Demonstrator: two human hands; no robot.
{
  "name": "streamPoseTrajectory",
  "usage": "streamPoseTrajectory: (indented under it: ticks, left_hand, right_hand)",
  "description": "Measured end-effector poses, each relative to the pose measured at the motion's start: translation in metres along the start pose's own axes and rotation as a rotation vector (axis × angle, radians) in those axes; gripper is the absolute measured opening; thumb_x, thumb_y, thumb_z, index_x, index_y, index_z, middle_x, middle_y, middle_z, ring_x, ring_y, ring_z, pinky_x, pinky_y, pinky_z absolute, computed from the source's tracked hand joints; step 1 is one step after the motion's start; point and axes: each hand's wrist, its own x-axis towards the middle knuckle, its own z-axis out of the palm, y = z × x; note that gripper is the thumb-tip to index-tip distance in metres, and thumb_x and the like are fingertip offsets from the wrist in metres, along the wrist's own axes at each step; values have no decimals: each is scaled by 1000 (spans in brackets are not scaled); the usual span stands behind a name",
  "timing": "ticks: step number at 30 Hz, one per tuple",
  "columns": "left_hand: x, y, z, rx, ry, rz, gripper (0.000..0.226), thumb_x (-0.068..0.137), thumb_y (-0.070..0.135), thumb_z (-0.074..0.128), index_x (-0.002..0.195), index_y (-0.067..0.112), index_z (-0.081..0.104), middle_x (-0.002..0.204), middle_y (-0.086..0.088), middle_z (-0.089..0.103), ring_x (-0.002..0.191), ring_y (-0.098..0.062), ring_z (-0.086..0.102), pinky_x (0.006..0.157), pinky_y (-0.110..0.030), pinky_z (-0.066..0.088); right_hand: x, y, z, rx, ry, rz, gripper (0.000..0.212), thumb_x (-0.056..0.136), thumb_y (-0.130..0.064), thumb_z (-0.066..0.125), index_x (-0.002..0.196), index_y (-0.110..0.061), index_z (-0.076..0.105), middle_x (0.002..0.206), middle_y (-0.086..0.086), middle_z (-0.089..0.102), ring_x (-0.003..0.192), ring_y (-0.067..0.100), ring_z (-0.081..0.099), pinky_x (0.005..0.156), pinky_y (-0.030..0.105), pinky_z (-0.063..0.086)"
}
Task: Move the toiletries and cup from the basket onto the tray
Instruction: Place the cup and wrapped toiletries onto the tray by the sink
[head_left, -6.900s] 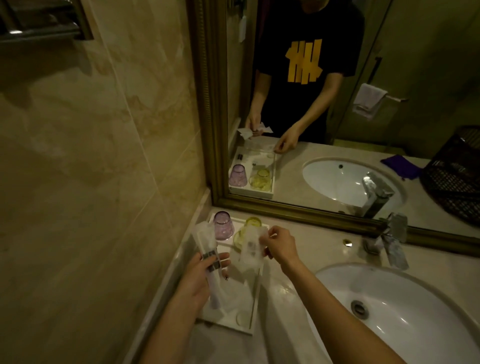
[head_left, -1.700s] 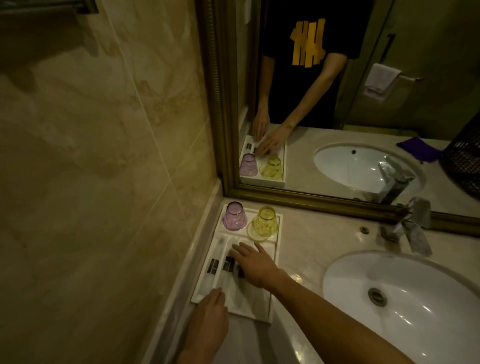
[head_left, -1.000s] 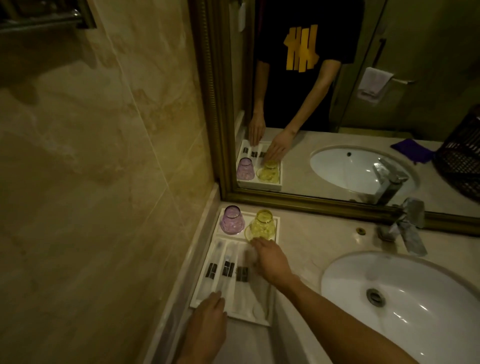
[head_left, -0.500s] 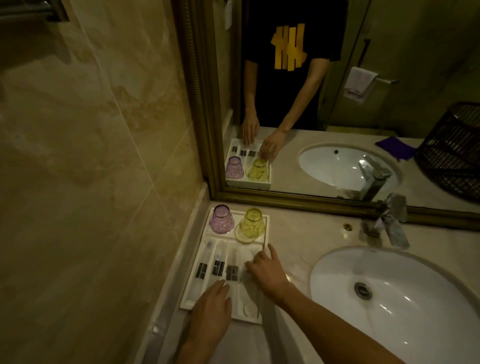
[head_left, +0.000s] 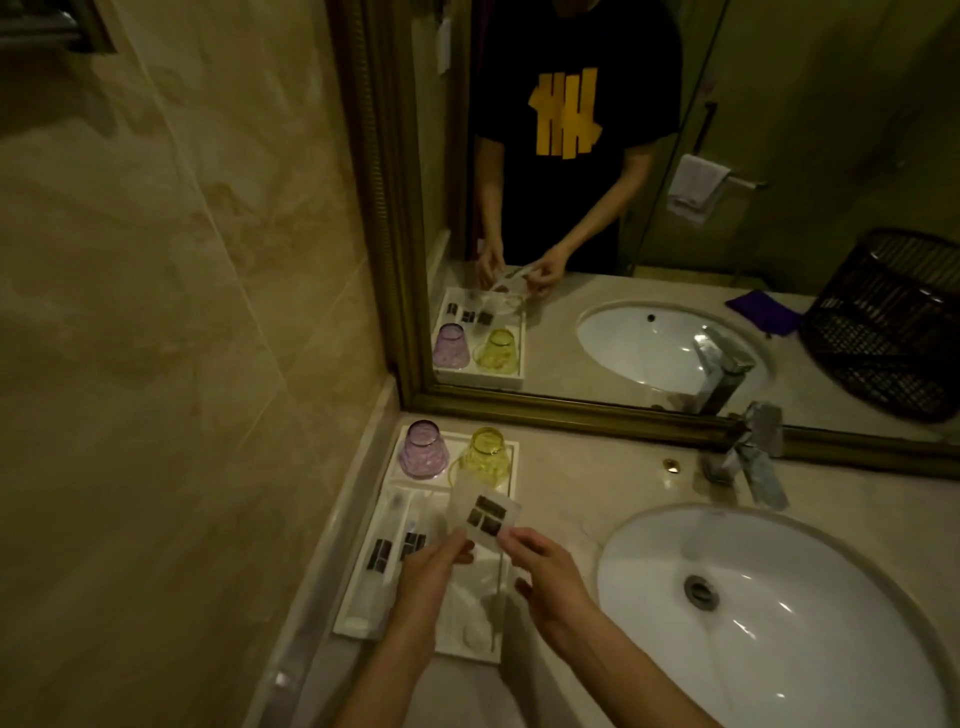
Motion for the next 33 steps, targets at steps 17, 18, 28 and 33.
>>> streamPoseTrajectory:
  ticks: [17, 18, 28, 33]
  left_hand:
    - [-10, 15, 6, 331, -77, 172, 5, 85, 9, 67, 89, 9, 64, 77, -3, 68, 68, -9, 65, 50, -9, 42]
    - [-9, 8, 4, 418, -29, 190, 12, 86, 12, 67, 98, 12, 65, 87, -4, 70, 77, -11, 64, 54, -9, 44]
    - [-27, -87, -23, 1197, -166, 608, 45, 94, 30, 41, 133, 18, 58, 137, -1, 57, 128, -19, 52, 109, -29, 36]
    - [-29, -85, -20, 1323, -214, 647, 50, 99, 20, 38, 149, 14, 33, 158, -1, 29, 144, -15, 26, 118, -25, 17]
  right_hand:
    - [62, -44, -8, -785, -121, -325, 52, 76, -6, 80, 119, -29, 63, 96, 19, 70, 78, 23, 65, 72, 40, 58]
    - [68, -41, -5, -814, -91, -336, 48, 75, -4, 79, 117, -25, 65, 93, 19, 71, 77, 24, 65, 74, 43, 58]
    - [106, -5, -1, -1301, 35, -528, 52, 82, -8, 67, 130, -25, 53, 105, 8, 67, 99, 31, 65, 81, 42, 53]
    - [99, 10, 1, -1544, 23, -743, 38, 87, -26, 67, 124, -26, 59, 126, 2, 60, 115, 25, 56, 99, 44, 38]
